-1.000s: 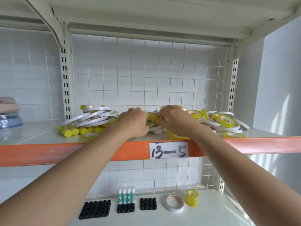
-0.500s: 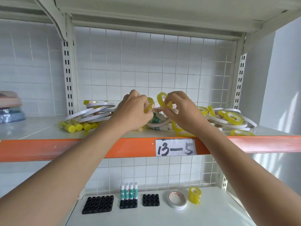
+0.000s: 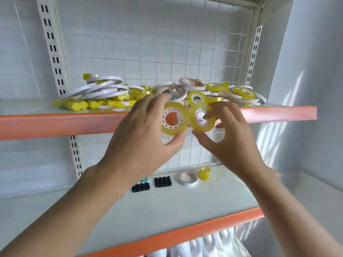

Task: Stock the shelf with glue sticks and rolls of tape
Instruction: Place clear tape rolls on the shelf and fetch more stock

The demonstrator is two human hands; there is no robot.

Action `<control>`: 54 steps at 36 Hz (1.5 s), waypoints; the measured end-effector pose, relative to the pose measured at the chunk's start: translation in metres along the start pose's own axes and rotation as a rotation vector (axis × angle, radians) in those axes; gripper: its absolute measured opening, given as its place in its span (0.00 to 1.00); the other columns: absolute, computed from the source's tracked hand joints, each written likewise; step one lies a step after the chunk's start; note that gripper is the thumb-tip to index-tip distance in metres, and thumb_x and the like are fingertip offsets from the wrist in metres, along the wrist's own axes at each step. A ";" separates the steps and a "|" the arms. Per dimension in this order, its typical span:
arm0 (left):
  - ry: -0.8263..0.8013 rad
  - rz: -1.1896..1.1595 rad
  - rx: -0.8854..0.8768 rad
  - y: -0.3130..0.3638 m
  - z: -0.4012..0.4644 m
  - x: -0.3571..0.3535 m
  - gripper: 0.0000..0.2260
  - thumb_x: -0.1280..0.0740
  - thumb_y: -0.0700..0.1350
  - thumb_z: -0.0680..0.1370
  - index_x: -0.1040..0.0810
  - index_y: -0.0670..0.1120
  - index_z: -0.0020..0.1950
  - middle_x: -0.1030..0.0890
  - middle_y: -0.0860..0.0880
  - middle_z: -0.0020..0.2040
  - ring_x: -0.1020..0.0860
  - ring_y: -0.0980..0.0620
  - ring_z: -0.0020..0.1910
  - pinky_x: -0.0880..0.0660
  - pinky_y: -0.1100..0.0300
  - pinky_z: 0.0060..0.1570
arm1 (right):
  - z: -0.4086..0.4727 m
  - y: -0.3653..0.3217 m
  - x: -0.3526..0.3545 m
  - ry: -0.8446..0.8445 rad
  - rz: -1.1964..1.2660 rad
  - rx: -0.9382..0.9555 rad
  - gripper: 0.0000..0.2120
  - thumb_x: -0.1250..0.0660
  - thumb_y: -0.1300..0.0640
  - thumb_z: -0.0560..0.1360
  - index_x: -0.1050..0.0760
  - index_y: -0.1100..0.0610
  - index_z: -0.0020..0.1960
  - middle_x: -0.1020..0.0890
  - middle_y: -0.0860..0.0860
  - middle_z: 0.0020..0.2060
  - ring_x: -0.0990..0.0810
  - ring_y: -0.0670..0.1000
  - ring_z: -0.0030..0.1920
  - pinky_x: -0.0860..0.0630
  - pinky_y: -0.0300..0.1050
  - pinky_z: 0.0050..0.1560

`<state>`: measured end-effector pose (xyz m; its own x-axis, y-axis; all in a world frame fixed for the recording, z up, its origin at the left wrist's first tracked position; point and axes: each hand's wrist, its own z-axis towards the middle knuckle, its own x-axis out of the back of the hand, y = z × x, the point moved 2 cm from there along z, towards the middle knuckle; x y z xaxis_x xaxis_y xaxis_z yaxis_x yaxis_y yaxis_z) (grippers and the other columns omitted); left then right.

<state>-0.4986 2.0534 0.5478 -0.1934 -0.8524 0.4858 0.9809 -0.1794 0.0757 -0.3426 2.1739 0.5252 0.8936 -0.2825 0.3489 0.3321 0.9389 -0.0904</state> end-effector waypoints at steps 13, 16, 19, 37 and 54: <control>-0.286 -0.106 0.108 -0.004 -0.086 -0.117 0.22 0.30 0.55 0.69 0.25 0.47 0.60 0.26 0.48 0.57 0.26 0.47 0.56 0.22 0.51 0.44 | -0.133 0.063 -0.021 -0.261 -0.073 -0.322 0.21 0.24 0.54 0.69 0.28 0.58 0.57 0.24 0.48 0.53 0.23 0.51 0.48 0.23 0.53 0.44; -0.373 -0.100 0.191 -0.006 -0.097 -0.157 0.23 0.25 0.51 0.69 0.24 0.47 0.61 0.27 0.47 0.56 0.26 0.45 0.56 0.23 0.50 0.46 | -0.157 0.092 -0.033 -0.293 -0.057 -0.359 0.21 0.24 0.56 0.68 0.28 0.59 0.56 0.23 0.47 0.50 0.24 0.52 0.50 0.22 0.54 0.44; -0.459 -0.098 0.241 -0.005 -0.105 -0.196 0.23 0.25 0.50 0.68 0.23 0.49 0.62 0.27 0.47 0.54 0.26 0.45 0.55 0.23 0.49 0.49 | -0.177 0.122 -0.043 -0.341 -0.051 -0.378 0.21 0.24 0.56 0.68 0.29 0.57 0.56 0.23 0.47 0.50 0.24 0.54 0.51 0.22 0.56 0.44; -0.700 -0.049 0.537 0.000 -0.151 -0.355 0.25 0.31 0.46 0.75 0.33 0.43 0.70 0.27 0.42 0.62 0.32 0.41 0.63 0.31 0.49 0.59 | -0.272 0.256 -0.108 -0.672 -0.036 -0.557 0.12 0.28 0.53 0.72 0.24 0.58 0.52 0.22 0.53 0.59 0.20 0.59 0.53 0.24 0.51 0.47; -0.719 -0.046 0.535 -0.003 -0.161 -0.418 0.23 0.32 0.51 0.76 0.30 0.45 0.68 0.25 0.45 0.63 0.29 0.41 0.62 0.32 0.48 0.56 | -0.281 0.284 -0.125 -0.641 -0.109 -0.695 0.12 0.28 0.54 0.72 0.21 0.59 0.52 0.20 0.56 0.53 0.26 0.61 0.54 0.28 0.52 0.53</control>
<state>-0.4248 2.3314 0.2043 -0.3484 -0.3038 0.8867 0.8865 0.2004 0.4170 -0.2750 2.4200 0.1937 0.5800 -0.0064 0.8146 0.6935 0.5284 -0.4897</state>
